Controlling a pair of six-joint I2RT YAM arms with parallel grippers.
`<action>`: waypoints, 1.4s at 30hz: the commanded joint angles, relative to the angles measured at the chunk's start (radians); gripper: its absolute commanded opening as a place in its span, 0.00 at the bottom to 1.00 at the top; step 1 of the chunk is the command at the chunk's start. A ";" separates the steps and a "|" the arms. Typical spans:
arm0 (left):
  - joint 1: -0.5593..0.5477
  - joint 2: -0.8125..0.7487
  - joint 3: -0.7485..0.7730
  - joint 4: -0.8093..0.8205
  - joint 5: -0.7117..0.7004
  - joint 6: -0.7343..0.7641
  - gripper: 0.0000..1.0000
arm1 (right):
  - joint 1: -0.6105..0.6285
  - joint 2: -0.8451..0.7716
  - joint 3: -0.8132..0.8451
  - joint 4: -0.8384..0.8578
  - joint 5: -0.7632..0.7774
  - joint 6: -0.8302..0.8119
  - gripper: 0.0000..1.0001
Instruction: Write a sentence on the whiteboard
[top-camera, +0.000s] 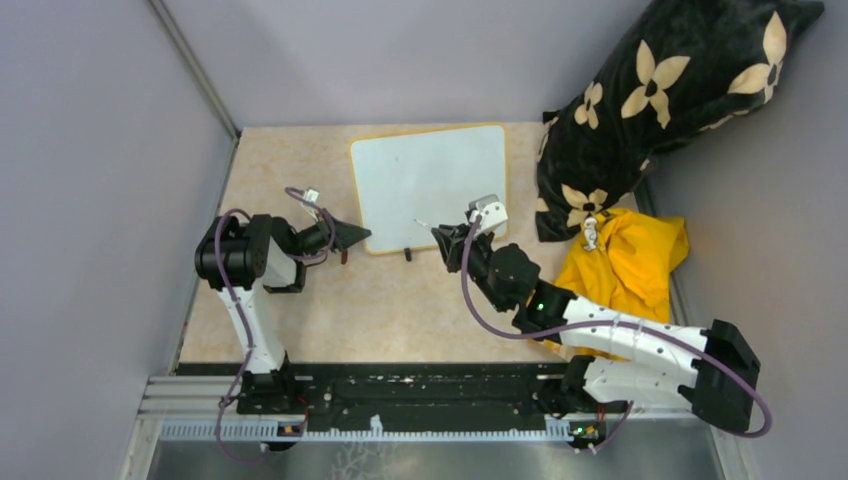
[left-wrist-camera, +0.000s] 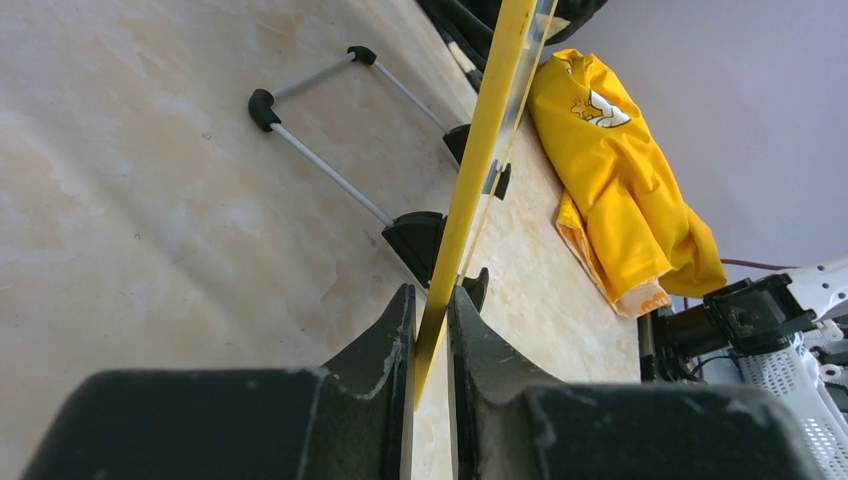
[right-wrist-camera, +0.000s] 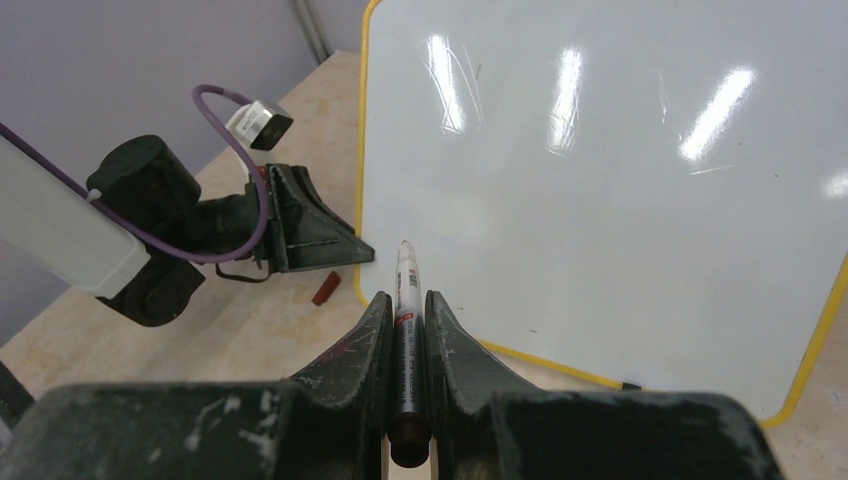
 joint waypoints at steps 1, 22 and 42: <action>-0.004 0.021 -0.013 0.078 -0.008 0.002 0.16 | -0.001 0.042 0.062 0.080 0.053 -0.041 0.00; -0.002 0.023 -0.018 0.093 -0.013 0.002 0.01 | -0.083 0.523 0.387 0.399 0.155 -0.226 0.00; -0.003 0.027 -0.018 0.107 -0.011 -0.001 0.00 | -0.126 0.651 0.498 0.336 0.037 -0.137 0.00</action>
